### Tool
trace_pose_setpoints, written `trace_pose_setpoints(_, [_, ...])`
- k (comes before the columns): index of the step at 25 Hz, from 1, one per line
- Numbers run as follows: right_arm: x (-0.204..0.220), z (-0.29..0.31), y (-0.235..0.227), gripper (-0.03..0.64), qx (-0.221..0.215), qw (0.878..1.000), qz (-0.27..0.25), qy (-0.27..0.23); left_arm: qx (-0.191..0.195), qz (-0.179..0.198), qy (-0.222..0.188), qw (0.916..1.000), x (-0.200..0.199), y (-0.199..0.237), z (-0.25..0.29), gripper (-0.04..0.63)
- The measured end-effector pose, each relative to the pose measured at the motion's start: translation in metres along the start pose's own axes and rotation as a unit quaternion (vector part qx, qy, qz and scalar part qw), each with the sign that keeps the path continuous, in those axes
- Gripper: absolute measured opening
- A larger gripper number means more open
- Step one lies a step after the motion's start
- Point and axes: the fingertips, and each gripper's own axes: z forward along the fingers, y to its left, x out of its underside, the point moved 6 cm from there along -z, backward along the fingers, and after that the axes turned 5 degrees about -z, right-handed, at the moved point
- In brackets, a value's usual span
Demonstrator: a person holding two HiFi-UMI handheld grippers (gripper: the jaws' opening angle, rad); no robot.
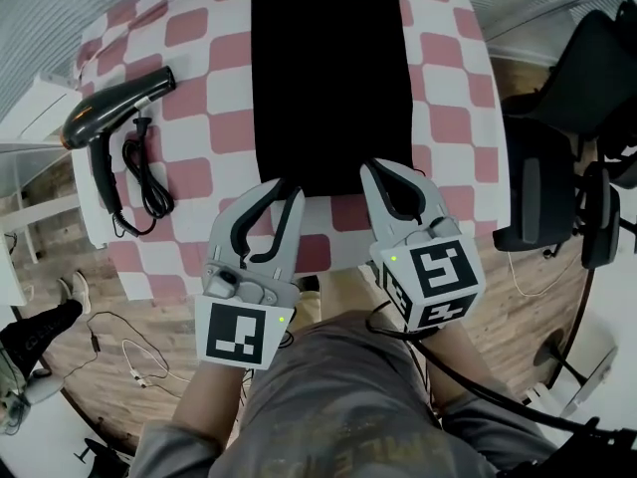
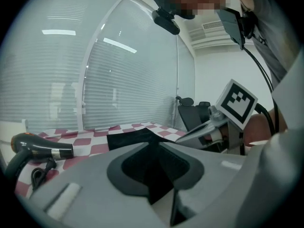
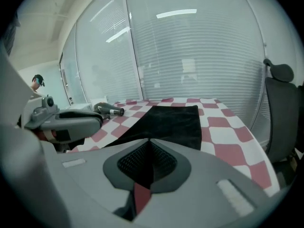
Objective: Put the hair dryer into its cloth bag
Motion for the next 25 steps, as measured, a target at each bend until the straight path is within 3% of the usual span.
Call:
trace_pose_setpoints(1, [-0.006,-0.003,0.000,0.035,-0.002,1.000,0.003,-0.006,0.006,0.010,0.001,0.9999,-0.004,-0.002,0.001,0.087])
trace_pose_setpoints(5, [-0.029,-0.011,-0.001,0.034,-0.006,1.000,0.006,-0.026,0.042,0.077,0.019,0.9959,-0.016,-0.010,0.009,0.196])
trace_pose_setpoints(9, [-0.043,-0.018,0.000,0.034,-0.008,0.999,0.003,-0.038,0.052,0.119,0.037,0.9909,-0.019,-0.020,0.020,0.212])
trace_pose_setpoints(13, [-0.049,-0.019,0.001,0.034,-0.013,0.999,0.001,-0.043,0.045,0.124,0.049,0.9901,-0.010,-0.024,0.034,0.212])
trace_pose_setpoints(19, [-0.044,-0.017,0.000,0.034,-0.020,0.999,0.004,-0.039,0.026,0.140,0.075,0.9869,0.005,-0.019,0.046,0.169])
trace_pose_setpoints(23, [-0.041,-0.014,-0.002,0.034,-0.023,0.999,0.004,-0.035,0.025,0.140,0.081,0.9865,0.009,-0.016,0.049,0.039])
trace_pose_setpoints(25, [-0.042,-0.014,-0.003,0.035,-0.021,0.999,0.004,-0.037,0.027,0.134,0.086,0.9869,0.007,-0.015,0.050,0.014])
